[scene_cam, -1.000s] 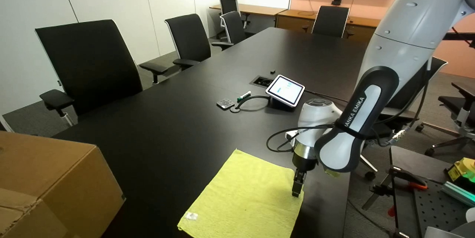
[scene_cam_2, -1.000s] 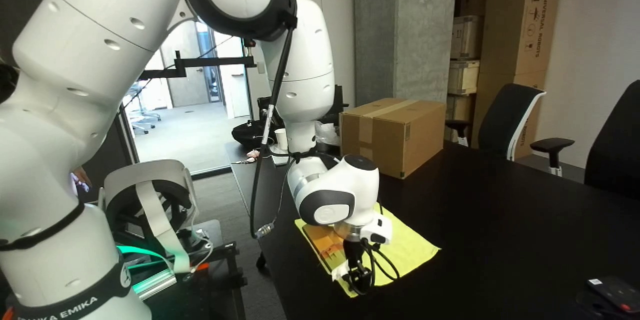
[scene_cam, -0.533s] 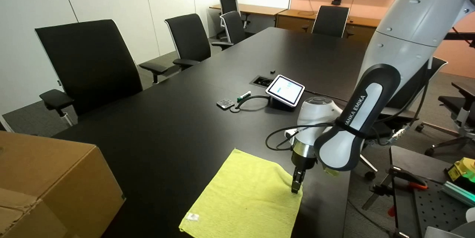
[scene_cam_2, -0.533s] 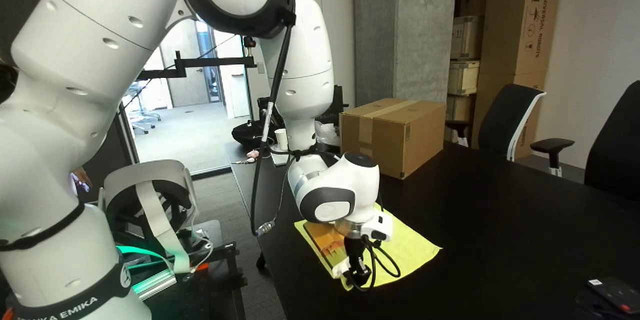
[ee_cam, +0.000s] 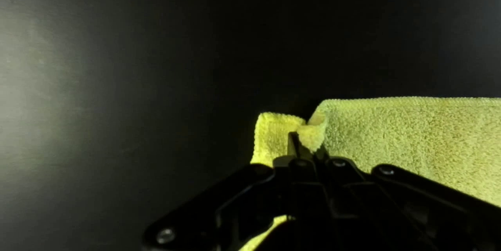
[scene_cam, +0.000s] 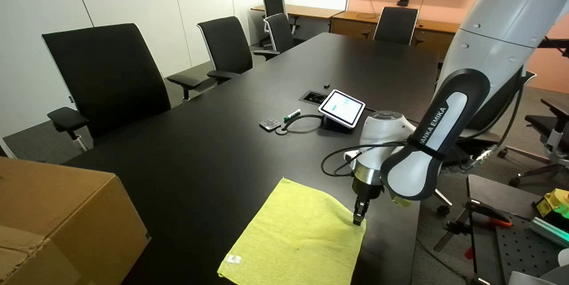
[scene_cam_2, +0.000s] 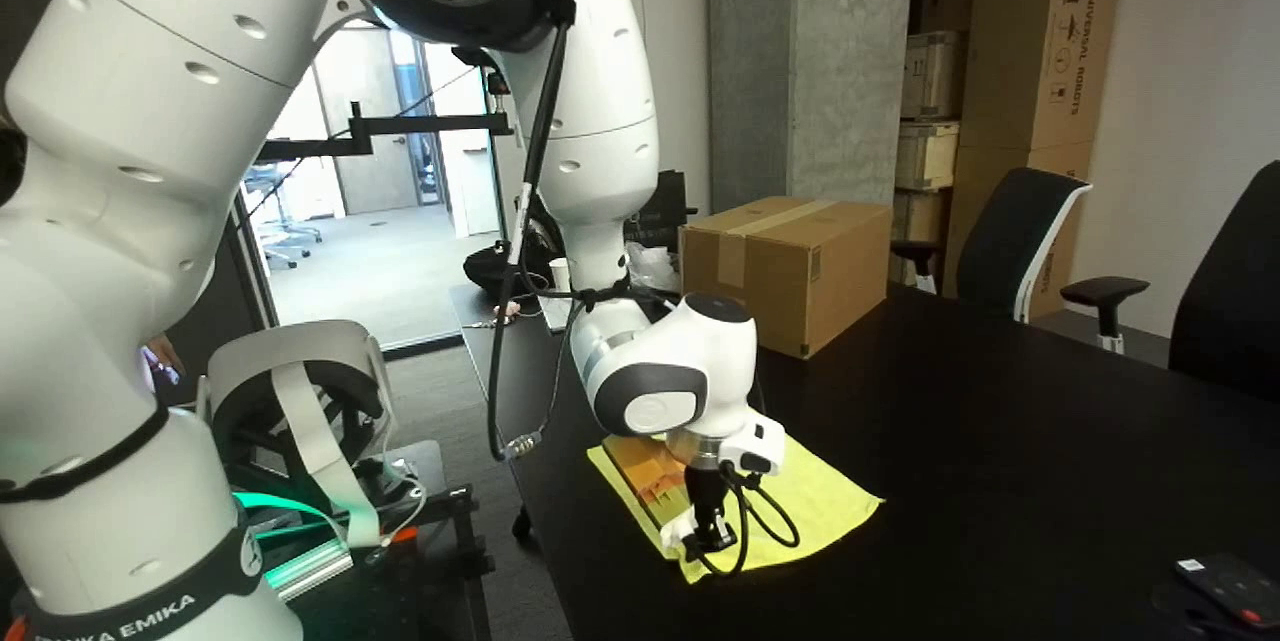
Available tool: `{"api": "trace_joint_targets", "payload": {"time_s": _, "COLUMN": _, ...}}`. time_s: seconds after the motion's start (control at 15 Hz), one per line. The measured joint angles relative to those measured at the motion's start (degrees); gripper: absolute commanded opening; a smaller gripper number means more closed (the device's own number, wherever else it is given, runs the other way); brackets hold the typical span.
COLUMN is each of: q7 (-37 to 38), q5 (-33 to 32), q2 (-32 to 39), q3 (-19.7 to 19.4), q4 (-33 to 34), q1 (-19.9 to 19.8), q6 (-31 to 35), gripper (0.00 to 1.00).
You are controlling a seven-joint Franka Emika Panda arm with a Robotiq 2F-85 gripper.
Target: Fold the towel on the table
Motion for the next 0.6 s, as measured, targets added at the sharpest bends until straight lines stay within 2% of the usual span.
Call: {"api": "trace_joint_targets", "payload": {"time_s": 0.6, "q7": 0.0, "q5": 0.0, "q2": -4.9, "q3": 1.2, "q4": -4.4, "q1": -1.8, "q6": -0.6, "gripper": 0.03}}
